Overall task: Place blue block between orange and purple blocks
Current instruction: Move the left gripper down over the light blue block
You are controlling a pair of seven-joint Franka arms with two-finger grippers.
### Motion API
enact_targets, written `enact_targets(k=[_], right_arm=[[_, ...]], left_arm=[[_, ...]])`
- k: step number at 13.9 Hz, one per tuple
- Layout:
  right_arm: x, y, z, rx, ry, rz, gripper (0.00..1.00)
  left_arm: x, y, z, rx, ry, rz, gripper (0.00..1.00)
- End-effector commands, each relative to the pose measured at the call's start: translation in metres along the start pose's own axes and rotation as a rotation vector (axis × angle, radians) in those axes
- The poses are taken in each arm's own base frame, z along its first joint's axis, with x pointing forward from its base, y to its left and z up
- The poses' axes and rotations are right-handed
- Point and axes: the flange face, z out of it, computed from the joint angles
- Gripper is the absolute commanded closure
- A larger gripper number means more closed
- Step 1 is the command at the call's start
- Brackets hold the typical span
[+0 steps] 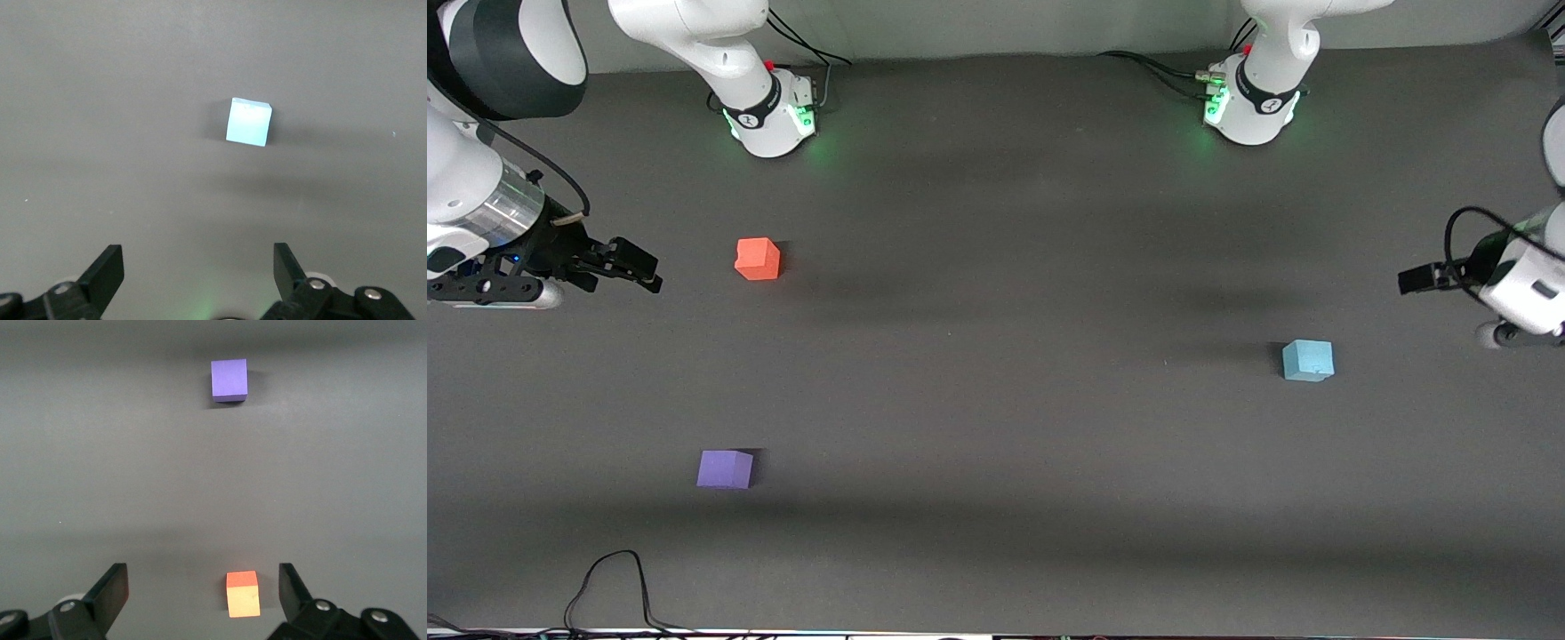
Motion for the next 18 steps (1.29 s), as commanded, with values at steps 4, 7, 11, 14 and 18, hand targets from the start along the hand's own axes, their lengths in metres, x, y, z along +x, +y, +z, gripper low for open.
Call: enact_targets(k=[4,7,11,14,18], right_arm=[[-0.012,-0.017,-0.010,-0.009,-0.005,-0.051,0.00],[-0.013,-0.017,-0.009,-0.011,-0.014,-0.053,0.00],[-0.014,-0.016,-0.006,-0.013,-0.029,-0.053,0.00],[-0.015,-0.013,-0.002,-0.014,-0.040,-0.048,0.00],[-0.025,-0.005,-0.010,-0.071,-0.042,-0.058,0.00]], left_arm=[[0.027,0.010,0.099,0.008,0.059,0.034,0.00],[0.048,0.017,0.146,-0.001,0.050,0.029,0.00],[0.061,0.032,0.202,-0.011,0.021,0.044,0.00],[0.054,0.038,0.238,-0.037,0.054,0.033,0.00],[0.053,0.041,0.255,-0.043,0.040,0.021,0.00]])
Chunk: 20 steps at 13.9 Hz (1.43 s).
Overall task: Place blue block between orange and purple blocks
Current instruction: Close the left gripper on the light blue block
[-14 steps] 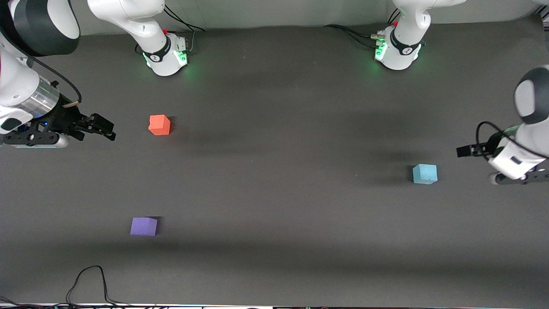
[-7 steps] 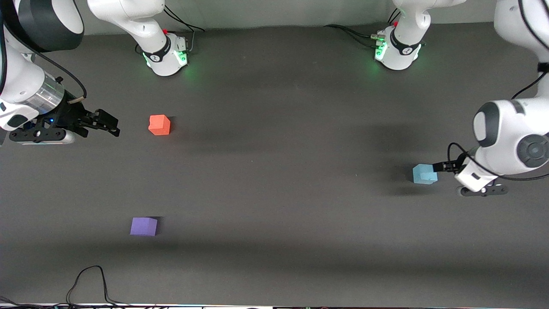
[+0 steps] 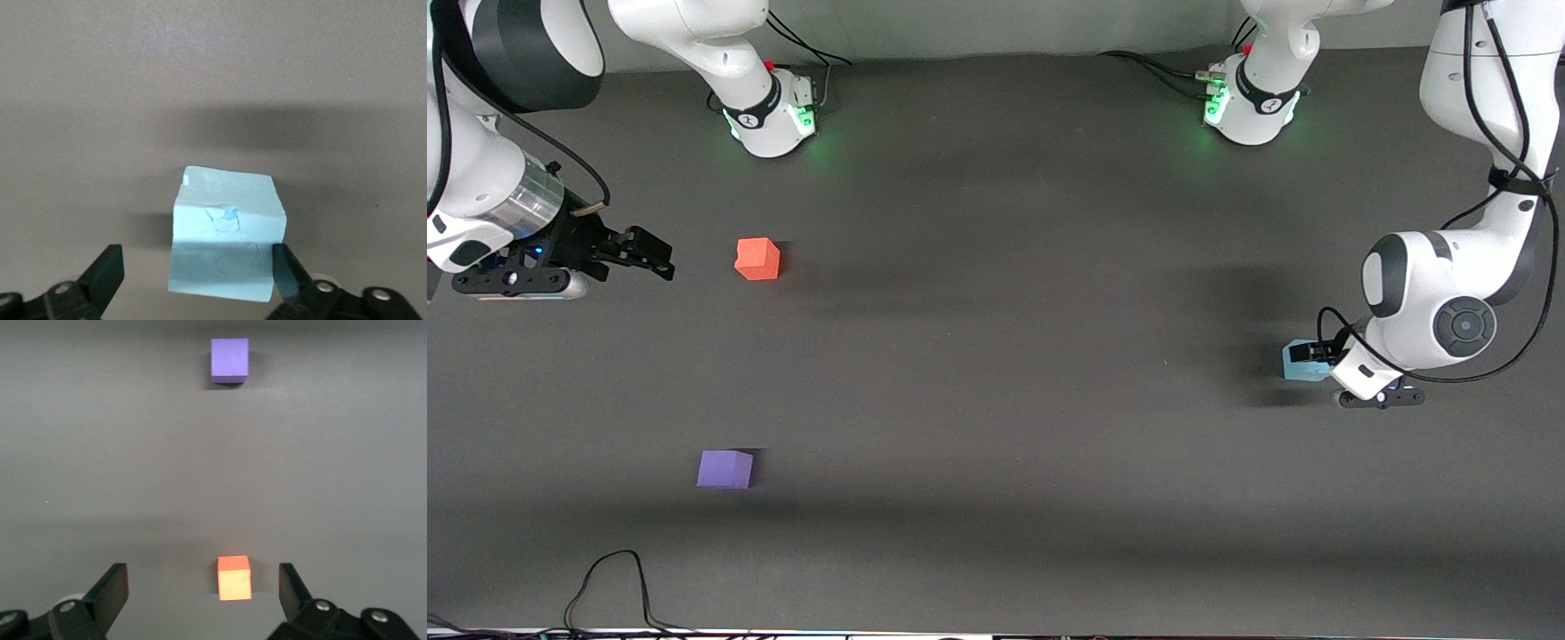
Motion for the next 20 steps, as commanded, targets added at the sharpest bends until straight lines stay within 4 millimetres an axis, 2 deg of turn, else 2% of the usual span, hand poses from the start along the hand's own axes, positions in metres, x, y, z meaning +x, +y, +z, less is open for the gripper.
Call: enact_targets(k=[1,5,9,11,14,20], right_arm=[[-0.018,0.005,-0.016,-0.020,-0.002,-0.018,0.00],[-0.025,0.008,-0.025,-0.019,-0.006,-0.031,0.00],[-0.030,0.007,-0.025,-0.013,-0.031,-0.032,0.00],[-0.034,0.009,-0.022,-0.014,-0.057,-0.042,0.00],[-0.039,0.011,-0.031,-0.014,-0.047,-0.049,0.00],[-0.038,0.011,-0.032,-0.013,-0.036,-0.040,0.00]], left_arm=[[-0.005,0.003,0.008,-0.010,-0.008,-0.023,0.00],[-0.005,0.004,0.011,-0.031,-0.015,-0.041,0.00],[-0.005,0.003,0.024,-0.045,-0.025,-0.056,0.01],[-0.010,0.003,0.037,-0.046,-0.011,-0.058,0.01],[-0.017,0.002,0.049,-0.047,0.010,-0.062,0.01],[-0.018,0.003,0.049,-0.047,0.015,-0.060,0.01]])
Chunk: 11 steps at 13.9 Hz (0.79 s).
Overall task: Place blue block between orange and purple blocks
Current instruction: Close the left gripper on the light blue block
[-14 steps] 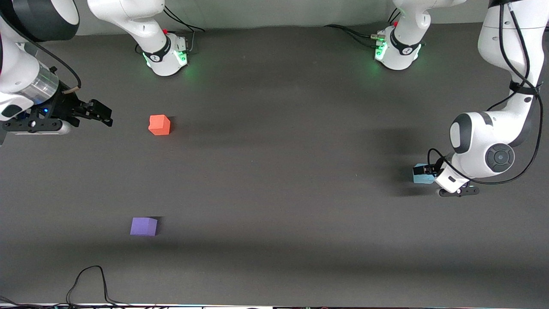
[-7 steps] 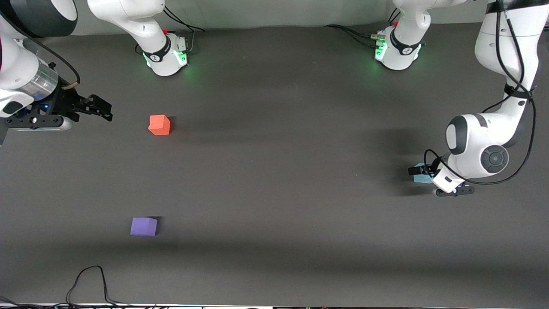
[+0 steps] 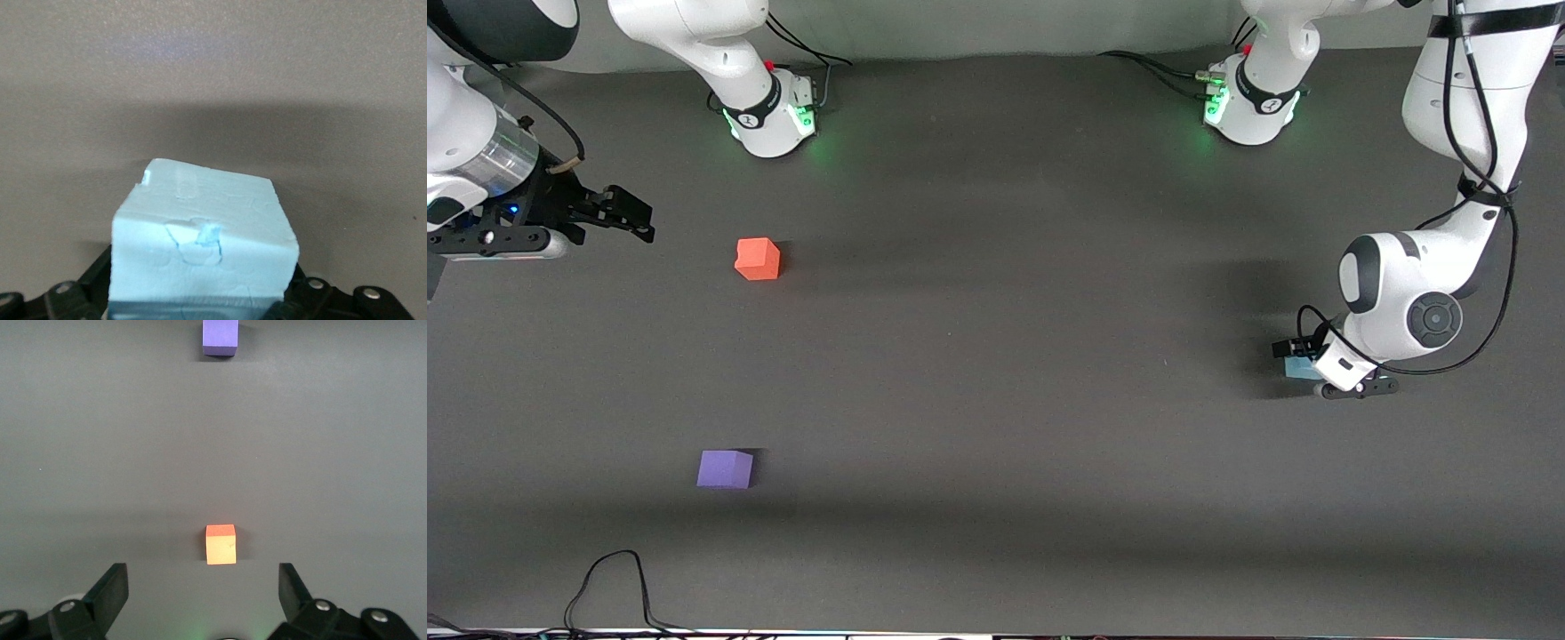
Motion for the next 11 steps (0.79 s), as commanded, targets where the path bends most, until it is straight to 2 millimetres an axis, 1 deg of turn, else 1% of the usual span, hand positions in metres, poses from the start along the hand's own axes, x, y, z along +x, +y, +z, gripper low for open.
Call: enact_targets(k=[1,2,4,5,6,7,8,10,11], right_arm=[[-0.006,0.003,-0.001,-0.002,0.009,-0.014,0.00],[-0.005,0.003,0.000,-0.002,0.007,-0.014,0.00],[-0.004,0.003,-0.001,0.000,0.015,-0.012,0.00],[-0.004,0.003,-0.001,0.000,0.015,-0.010,0.00],[-0.004,0.003,0.000,0.000,0.013,-0.010,0.00],[-0.004,0.003,0.001,0.000,0.013,-0.010,0.00],[-0.004,0.004,0.001,0.001,0.013,-0.007,0.00],[-0.004,0.015,0.003,0.006,0.006,0.012,0.00],[-0.004,0.022,0.005,0.009,0.003,0.016,0.00]], left_arm=[[-0.003,0.001,-0.003,-0.003,0.011,-0.011,0.02],[-0.002,0.001,-0.005,-0.003,0.014,-0.008,0.11],[-0.001,0.002,-0.012,-0.003,0.016,0.009,0.83],[0.001,0.003,-0.015,-0.002,0.013,0.012,0.98],[0.003,0.003,-0.019,-0.001,0.006,0.012,0.98],[0.005,0.003,-0.025,-0.001,-0.001,0.012,0.95],[0.006,0.004,-0.037,-0.001,-0.010,0.011,0.96],[0.006,0.006,-0.076,-0.001,-0.015,0.018,0.95],[0.004,0.006,-0.100,0.000,-0.023,0.019,0.95]])
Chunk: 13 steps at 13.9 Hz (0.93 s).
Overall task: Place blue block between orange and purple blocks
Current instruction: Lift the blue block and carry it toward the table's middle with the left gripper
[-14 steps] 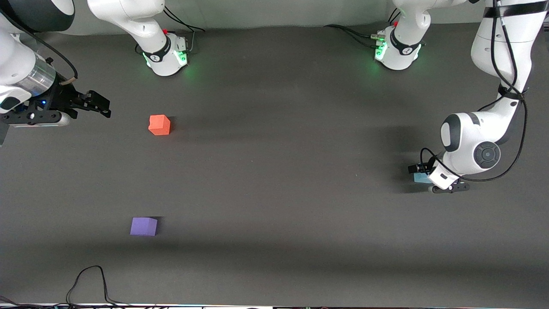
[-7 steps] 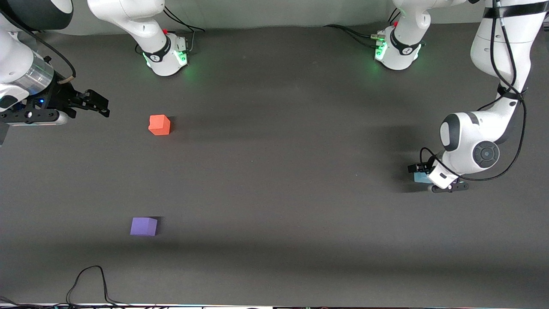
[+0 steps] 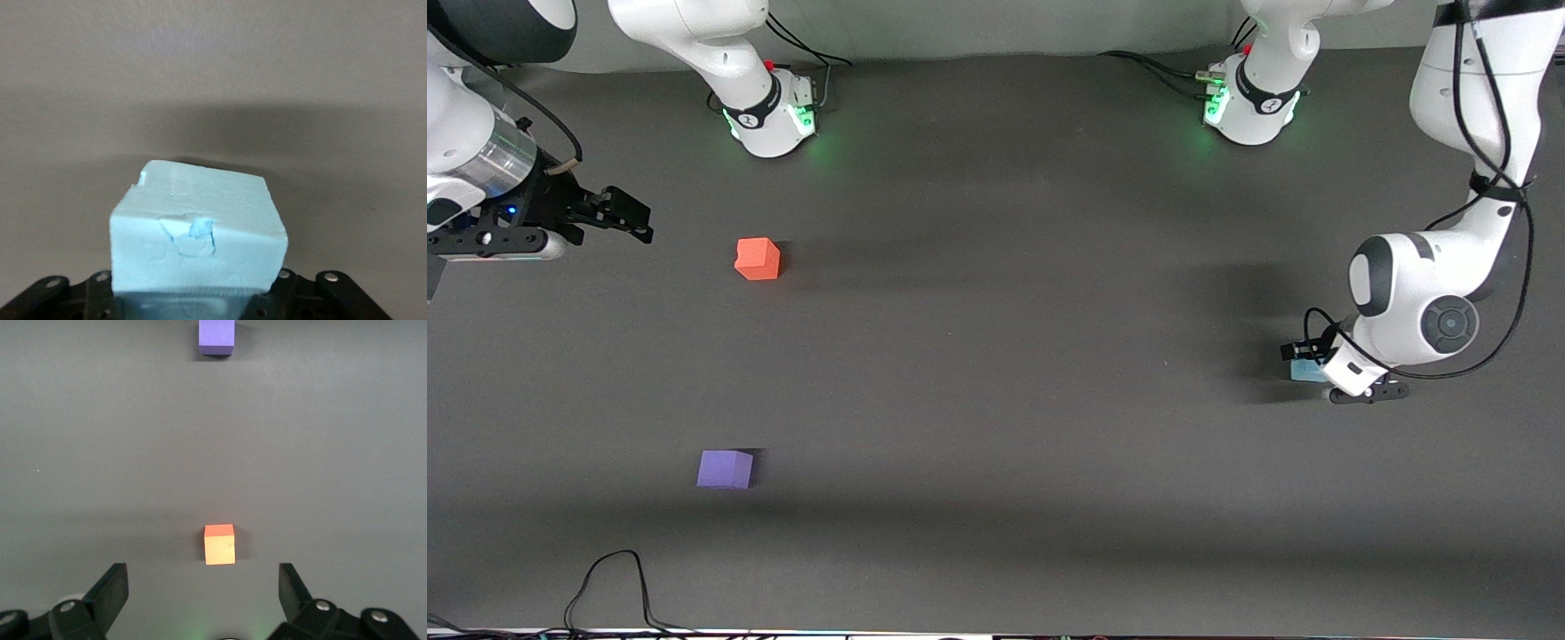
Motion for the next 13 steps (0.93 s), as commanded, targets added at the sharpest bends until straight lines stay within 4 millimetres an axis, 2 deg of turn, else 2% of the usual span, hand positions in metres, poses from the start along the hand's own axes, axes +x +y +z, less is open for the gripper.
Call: enact_targets(k=[1,6,8,9,10,11,13], right_arm=[[-0.005,0.014,0.001,0.006,0.007,-0.002,0.00],[-0.004,0.016,0.002,0.007,0.009,0.003,0.00],[0.000,0.016,0.004,0.007,0.016,0.002,0.00],[0.000,0.016,0.005,0.008,0.016,0.001,0.00],[0.000,0.016,0.005,0.008,0.016,0.001,0.00],[0.000,0.014,0.005,0.008,0.016,-0.002,0.00],[0.000,0.014,0.005,0.008,0.016,-0.002,0.00]], left_arm=[[-0.013,0.002,-0.079,0.001,-0.009,0.015,0.95],[-0.047,0.001,-0.224,0.014,-0.073,0.017,0.92],[-0.062,0.001,-0.262,0.013,-0.082,0.017,0.92],[-0.066,0.003,-0.270,0.014,-0.086,0.020,0.91],[-0.069,0.017,-0.273,0.015,-0.089,0.030,0.91],[-0.072,0.043,-0.279,0.015,-0.082,0.058,0.90],[-0.088,0.132,-0.295,0.047,-0.068,-0.016,0.90]])
